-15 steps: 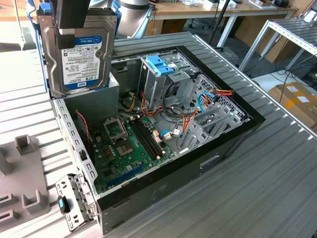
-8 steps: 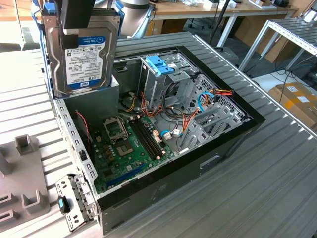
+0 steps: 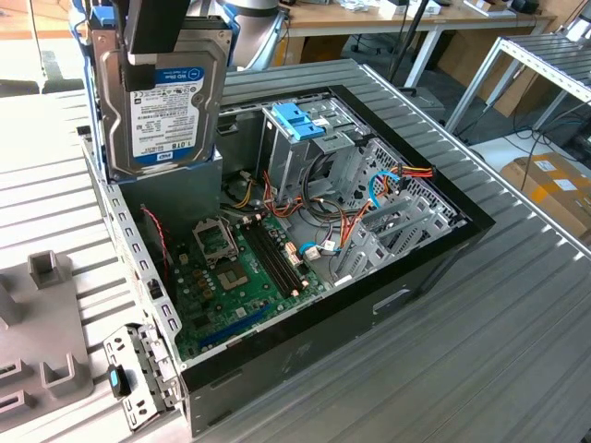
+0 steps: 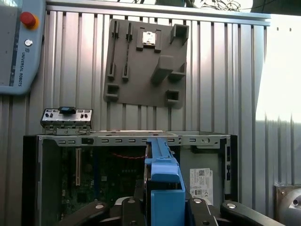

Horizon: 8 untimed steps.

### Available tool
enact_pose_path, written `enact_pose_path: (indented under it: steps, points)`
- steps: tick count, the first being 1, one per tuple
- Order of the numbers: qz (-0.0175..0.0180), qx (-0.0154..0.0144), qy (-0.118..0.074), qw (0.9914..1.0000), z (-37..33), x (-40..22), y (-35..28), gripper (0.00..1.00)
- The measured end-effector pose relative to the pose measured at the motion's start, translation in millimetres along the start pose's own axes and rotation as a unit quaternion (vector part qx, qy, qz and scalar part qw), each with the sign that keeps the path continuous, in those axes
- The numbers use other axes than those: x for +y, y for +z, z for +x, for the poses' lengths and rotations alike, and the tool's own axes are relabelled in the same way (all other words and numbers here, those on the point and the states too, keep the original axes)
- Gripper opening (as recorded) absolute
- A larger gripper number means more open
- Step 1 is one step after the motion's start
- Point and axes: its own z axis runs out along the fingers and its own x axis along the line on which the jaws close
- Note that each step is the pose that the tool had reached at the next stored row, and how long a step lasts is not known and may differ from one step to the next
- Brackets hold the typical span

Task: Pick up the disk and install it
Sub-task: 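Pick up the disk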

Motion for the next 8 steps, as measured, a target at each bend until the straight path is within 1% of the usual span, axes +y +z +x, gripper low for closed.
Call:
enact_pose_path:
  steps: [8]
  points:
    - [0.0000, 0.0000, 0.000, 1.00000, 1.3, -6.0, -0.4, 0.37]
